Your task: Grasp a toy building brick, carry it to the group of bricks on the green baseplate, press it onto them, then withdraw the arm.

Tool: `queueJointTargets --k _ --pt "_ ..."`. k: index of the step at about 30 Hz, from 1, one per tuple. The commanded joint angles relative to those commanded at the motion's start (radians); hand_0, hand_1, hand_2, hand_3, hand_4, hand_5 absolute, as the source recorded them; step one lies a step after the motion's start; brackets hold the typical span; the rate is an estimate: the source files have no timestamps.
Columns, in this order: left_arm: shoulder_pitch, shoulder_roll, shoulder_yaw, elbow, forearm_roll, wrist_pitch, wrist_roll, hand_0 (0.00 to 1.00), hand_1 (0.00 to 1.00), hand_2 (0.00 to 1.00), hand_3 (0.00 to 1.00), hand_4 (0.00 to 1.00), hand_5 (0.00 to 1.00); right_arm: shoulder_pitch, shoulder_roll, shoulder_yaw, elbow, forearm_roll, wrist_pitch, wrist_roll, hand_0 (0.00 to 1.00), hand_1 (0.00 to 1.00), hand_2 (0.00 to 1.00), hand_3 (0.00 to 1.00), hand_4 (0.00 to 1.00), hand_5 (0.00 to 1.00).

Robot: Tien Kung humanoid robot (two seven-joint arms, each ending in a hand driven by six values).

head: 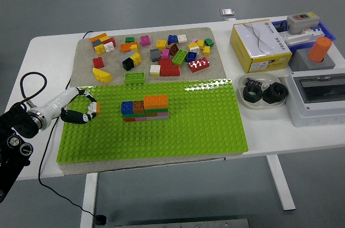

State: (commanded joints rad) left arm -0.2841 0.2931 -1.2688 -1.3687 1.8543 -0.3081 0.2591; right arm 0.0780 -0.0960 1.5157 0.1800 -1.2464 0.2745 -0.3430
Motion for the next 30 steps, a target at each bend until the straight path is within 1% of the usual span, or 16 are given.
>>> queueJointTargets --k 3,4,7,9,10,12,15,16,21,22,27,28,30 --pt "0.005 -0.019 -0.004 -0.044 -0.004 -0.01 0.037 0.998 0.939 0.868 0.383 0.709 0.002 -0.001 0.0 0.002 0.0 -0.003 0.0 0.0 0.721 0.677 0.737 0.884 0.721 0.998" --pt "0.004 -0.027 -0.001 -0.068 -0.007 -0.016 0.059 0.998 0.929 0.865 0.362 0.685 0.002 -0.002 0.0 0.003 0.0 -0.004 0.0 0.0 0.72 0.677 0.736 0.884 0.722 0.998" --pt "-0.007 -0.048 0.025 -0.138 -0.009 -0.025 0.117 0.998 0.929 0.865 0.362 0.685 0.002 -0.001 -0.001 0.012 0.0 -0.014 0.0 -0.001 0.72 0.677 0.736 0.884 0.722 0.998" --pt "-0.015 -0.057 0.033 -0.17 -0.006 -0.025 0.134 0.998 0.929 0.865 0.362 0.685 0.002 -0.001 -0.001 0.018 0.0 -0.021 0.0 -0.002 0.72 0.677 0.736 0.884 0.722 0.998" --pt "-0.018 -0.061 0.033 -0.18 -0.003 -0.024 0.139 0.998 0.929 0.862 0.355 0.667 0.002 -0.001 0.0 0.02 0.0 -0.024 0.0 -0.002 0.721 0.676 0.731 0.884 0.722 0.998" --pt "-0.023 -0.065 0.027 -0.183 0.003 -0.023 0.146 0.998 0.929 0.862 0.355 0.667 0.002 -0.002 0.0 0.023 0.0 -0.028 0.0 -0.002 0.721 0.676 0.731 0.884 0.722 0.998" --pt "-0.021 -0.065 0.015 -0.183 0.016 -0.019 0.149 0.998 0.929 0.862 0.355 0.667 0.002 -0.003 0.0 0.024 0.0 -0.029 0.0 -0.002 0.721 0.676 0.731 0.884 0.722 0.998" --pt "-0.019 -0.064 0.01 -0.184 0.02 -0.017 0.147 0.998 0.928 0.874 0.403 0.63 0.002 -0.004 0.0 0.025 0.0 -0.029 0.0 -0.002 0.722 0.676 0.731 0.884 0.723 0.998" --pt "-0.005 -0.062 -0.024 -0.182 0.034 -0.007 0.129 0.998 0.928 0.874 0.403 0.63 0.002 -0.005 0.002 0.022 0.0 -0.03 0.002 -0.003 0.722 0.676 0.731 0.884 0.723 0.998" --pt "0.0 -0.061 -0.035 -0.177 0.037 -0.008 0.126 0.998 0.939 0.927 0.587 0.351 0.002 -0.005 0.002 0.021 0.0 -0.028 0.002 -0.003 0.722 0.678 0.735 0.883 0.722 0.998" --pt "0.022 -0.061 -0.076 -0.136 0.049 -0.028 0.132 0.998 0.939 0.927 0.587 0.351 0.002 -0.005 0.003 0.015 0.0 -0.024 0.002 -0.003 0.722 0.678 0.735 0.883 0.722 0.998" --pt "0.026 -0.062 -0.082 -0.13 0.051 -0.031 0.133 0.998 0.95 0.949 0.714 0.628 0.002 -0.004 0.003 0.015 0.0 -0.025 0.002 -0.003 0.722 0.679 0.738 0.884 0.722 0.998" --pt "0.036 -0.064 -0.094 -0.12 0.056 -0.037 0.134 0.998 0.95 0.949 0.714 0.628 0.002 -0.004 0.004 0.013 0.0 -0.026 0.002 -0.004 0.722 0.679 0.738 0.884 0.722 0.998"
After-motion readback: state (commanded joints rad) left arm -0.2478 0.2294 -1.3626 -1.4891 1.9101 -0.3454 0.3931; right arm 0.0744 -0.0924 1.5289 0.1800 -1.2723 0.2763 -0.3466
